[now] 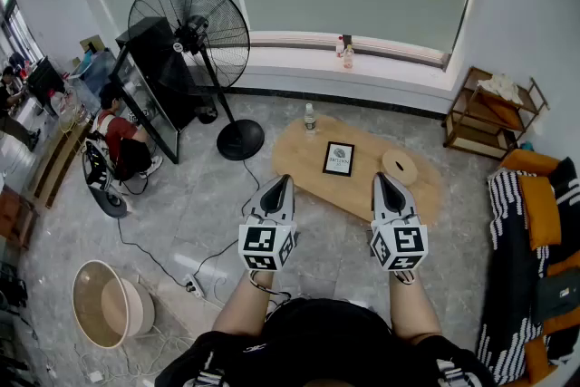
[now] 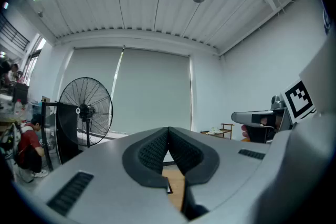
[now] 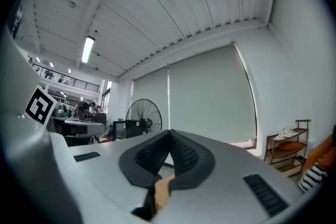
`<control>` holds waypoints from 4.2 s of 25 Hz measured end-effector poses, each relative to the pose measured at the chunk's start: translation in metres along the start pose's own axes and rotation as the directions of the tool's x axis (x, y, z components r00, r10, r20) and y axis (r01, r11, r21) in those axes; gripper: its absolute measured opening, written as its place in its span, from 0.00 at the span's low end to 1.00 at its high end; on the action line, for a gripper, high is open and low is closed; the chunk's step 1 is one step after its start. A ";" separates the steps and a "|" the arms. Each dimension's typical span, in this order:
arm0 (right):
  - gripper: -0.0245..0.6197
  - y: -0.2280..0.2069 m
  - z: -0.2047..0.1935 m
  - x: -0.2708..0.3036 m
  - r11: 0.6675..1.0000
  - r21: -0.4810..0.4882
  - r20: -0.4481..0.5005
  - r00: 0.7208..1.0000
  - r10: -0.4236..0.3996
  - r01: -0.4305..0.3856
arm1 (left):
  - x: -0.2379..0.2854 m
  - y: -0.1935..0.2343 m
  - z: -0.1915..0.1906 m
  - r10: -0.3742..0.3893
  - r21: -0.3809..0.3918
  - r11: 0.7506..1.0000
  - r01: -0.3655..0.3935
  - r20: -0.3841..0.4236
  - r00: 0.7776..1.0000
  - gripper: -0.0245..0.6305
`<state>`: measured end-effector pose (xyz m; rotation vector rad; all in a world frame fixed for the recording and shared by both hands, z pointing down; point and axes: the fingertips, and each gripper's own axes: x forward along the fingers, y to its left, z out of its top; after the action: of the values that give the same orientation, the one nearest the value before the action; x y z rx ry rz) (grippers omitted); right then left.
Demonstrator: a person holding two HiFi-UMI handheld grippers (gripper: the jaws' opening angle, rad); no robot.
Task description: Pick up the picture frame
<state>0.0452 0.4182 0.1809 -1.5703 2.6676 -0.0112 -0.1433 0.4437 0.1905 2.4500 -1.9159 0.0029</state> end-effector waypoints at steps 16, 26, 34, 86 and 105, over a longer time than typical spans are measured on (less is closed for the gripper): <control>0.06 0.013 0.002 0.006 1.000 0.013 -0.002 1.000 -0.007 0.007 | 0.000 0.010 0.007 0.004 0.009 1.000 -0.005 0.016 1.000 0.07; 0.06 0.063 -0.005 0.035 1.000 -0.010 -0.017 0.999 -0.029 0.029 | -0.009 0.069 -0.002 -0.026 -0.006 1.000 0.026 0.016 1.000 0.07; 0.06 0.070 -0.006 0.056 0.997 -0.022 -0.032 0.997 -0.071 0.070 | 0.006 0.095 -0.004 -0.065 -0.013 0.998 0.065 0.008 0.998 0.07; 0.06 -0.366 -0.133 0.455 0.974 0.204 -0.265 0.953 0.148 -0.095 | 0.546 0.042 -0.077 0.203 0.061 0.979 -0.193 -0.257 0.945 0.07; 0.07 -0.354 -0.264 0.494 0.983 0.183 -0.485 0.871 0.077 0.015 | 0.590 0.084 -0.217 0.065 -0.061 0.992 -0.107 -0.479 0.876 0.07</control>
<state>0.1042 -0.1897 0.4378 -1.6417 2.9370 -0.7297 -0.0783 -0.1438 0.4216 2.0513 -1.7529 0.4714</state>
